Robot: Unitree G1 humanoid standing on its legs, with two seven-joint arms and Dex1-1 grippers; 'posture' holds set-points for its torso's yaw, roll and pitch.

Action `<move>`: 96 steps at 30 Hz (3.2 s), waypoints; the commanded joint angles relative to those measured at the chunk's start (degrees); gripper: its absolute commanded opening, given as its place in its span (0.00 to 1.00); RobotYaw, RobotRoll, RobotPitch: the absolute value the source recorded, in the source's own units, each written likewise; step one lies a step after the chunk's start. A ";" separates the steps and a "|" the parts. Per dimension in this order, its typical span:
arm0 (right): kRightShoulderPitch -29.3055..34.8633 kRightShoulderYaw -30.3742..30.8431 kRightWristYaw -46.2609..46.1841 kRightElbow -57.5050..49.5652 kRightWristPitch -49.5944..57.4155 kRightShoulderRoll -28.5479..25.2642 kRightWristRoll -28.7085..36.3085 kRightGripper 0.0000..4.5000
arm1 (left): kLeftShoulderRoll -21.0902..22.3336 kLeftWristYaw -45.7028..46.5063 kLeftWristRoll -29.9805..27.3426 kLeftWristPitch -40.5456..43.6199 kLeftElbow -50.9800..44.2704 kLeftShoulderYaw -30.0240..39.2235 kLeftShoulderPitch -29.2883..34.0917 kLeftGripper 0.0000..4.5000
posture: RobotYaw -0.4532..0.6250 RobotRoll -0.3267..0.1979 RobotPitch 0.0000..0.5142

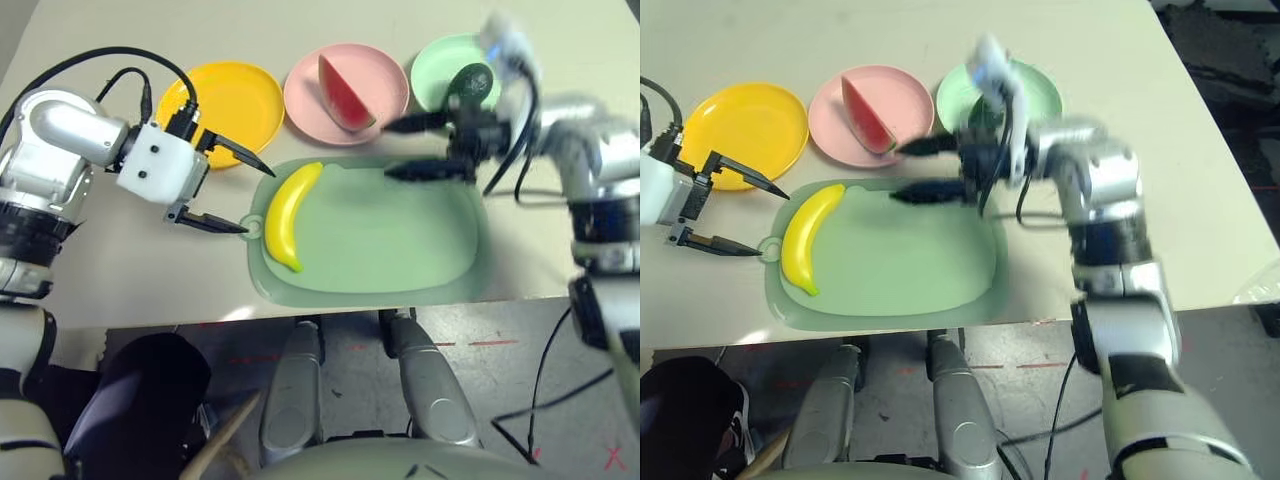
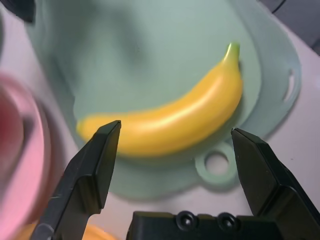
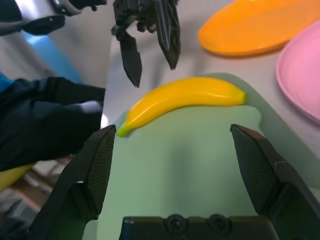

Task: Place the fruits into color-matched plates.

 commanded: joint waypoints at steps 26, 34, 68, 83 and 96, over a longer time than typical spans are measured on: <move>21.65 6.83 -6.40 -4.40 -36.79 -3.26 -12.60 1.00 | -10.91 -0.61 7.29 -35.98 18.04 -27.37 -20.43 1.00 | 0.38 0.62 0.78; 20.79 7.48 -6.12 -4.71 -37.46 -4.74 -12.90 1.00 | -13.90 -0.61 11.41 -33.13 18.94 -23.06 -18.69 1.00 | 0.37 0.62 0.79; 26.43 4.16 -28.83 -24.10 -17.25 1.75 -4.83 1.00 | -8.98 -0.61 13.51 -24.55 28.73 -13.06 -22.00 0.36 | 0.39 0.62 0.82; 27.63 5.53 -37.44 -30.05 -11.67 3.48 -5.29 1.00 | -9.40 -0.61 15.60 -18.10 34.66 -3.25 -20.97 0.36 | 0.39 0.62 0.83; 30.44 9.14 -46.65 -37.40 -5.16 6.52 -5.92 1.00 | -11.15 38.58 54.30 -18.83 49.59 -0.97 -23.65 0.36 | 0.35 0.62 0.79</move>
